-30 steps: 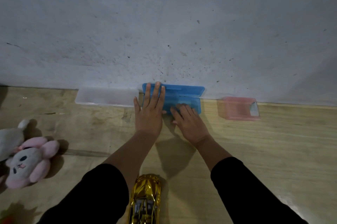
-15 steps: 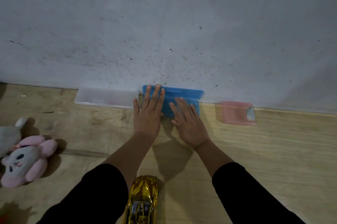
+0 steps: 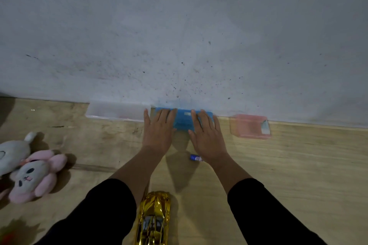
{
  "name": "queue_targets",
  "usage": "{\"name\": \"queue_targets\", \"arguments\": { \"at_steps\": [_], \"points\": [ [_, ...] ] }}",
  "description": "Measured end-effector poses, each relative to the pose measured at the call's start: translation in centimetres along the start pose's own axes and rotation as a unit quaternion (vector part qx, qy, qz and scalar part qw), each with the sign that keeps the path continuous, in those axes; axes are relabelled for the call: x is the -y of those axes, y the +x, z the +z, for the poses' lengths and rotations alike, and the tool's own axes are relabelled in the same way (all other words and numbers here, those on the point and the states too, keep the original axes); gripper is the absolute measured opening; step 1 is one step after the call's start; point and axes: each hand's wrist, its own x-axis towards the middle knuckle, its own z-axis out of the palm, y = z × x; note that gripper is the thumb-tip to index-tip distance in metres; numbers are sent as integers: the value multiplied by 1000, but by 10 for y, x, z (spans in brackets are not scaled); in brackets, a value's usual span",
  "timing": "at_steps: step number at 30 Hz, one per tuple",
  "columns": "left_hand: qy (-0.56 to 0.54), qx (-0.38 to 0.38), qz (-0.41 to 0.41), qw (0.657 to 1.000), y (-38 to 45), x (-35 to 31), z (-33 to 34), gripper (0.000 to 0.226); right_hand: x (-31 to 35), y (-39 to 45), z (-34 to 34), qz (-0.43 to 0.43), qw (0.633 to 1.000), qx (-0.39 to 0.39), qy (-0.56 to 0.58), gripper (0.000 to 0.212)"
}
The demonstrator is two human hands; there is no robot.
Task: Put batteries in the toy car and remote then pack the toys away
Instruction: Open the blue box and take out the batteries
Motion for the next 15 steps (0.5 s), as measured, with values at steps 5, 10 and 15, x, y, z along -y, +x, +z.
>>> {"name": "queue_targets", "arguments": {
  "at_steps": [5,10,15],
  "points": [
    [-72,62,46,994,-14,-3,14,57,8,-19,17,17,998,54,1,63],
    [-76,99,26,992,-16,-9,16,58,9,-15,20,31,997,63,-19,65],
    [-72,111,34,991,-15,-6,16,57,3,-4,18,43,998,55,-12,64]
  ]
}}
